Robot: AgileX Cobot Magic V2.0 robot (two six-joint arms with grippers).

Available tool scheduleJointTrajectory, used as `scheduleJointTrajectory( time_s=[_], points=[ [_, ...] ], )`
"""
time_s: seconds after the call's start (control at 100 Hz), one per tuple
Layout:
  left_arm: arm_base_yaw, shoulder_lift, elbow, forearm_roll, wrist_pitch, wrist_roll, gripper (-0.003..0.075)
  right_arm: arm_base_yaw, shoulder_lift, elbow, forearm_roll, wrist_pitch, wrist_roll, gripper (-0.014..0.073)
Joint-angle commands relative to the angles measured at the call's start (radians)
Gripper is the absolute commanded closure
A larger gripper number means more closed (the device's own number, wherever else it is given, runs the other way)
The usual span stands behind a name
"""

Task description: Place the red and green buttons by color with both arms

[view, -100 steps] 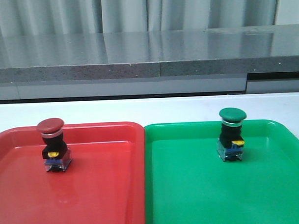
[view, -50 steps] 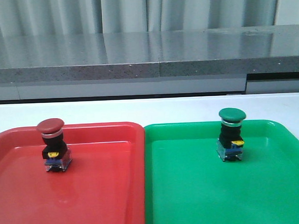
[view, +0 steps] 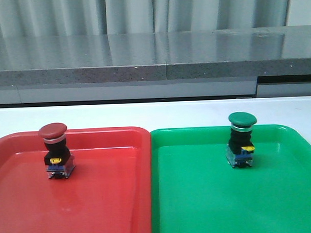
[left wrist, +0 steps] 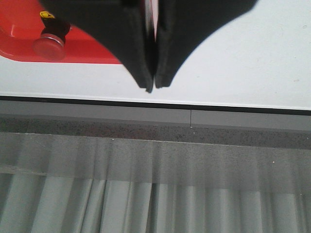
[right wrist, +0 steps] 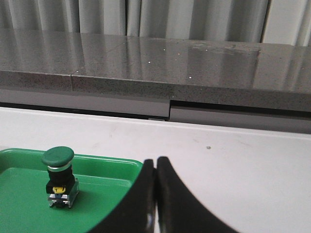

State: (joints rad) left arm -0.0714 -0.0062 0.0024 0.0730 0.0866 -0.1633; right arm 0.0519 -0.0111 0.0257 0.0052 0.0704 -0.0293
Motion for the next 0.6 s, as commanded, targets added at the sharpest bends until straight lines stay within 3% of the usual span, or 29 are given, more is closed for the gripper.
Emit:
scheduleJointTrajectory(
  time_s=[0.0, 0.59],
  points=[
    [-0.008, -0.031, 0.041, 0.000, -0.079, -0.007, 0.0739, -0.006, -0.020, -0.013, 0.001, -0.101, -0.014, 0.0704],
    [-0.008, -0.031, 0.041, 0.000, -0.079, -0.007, 0.0739, -0.006, -0.020, -0.013, 0.001, -0.081, -0.012, 0.0704]
  ],
)
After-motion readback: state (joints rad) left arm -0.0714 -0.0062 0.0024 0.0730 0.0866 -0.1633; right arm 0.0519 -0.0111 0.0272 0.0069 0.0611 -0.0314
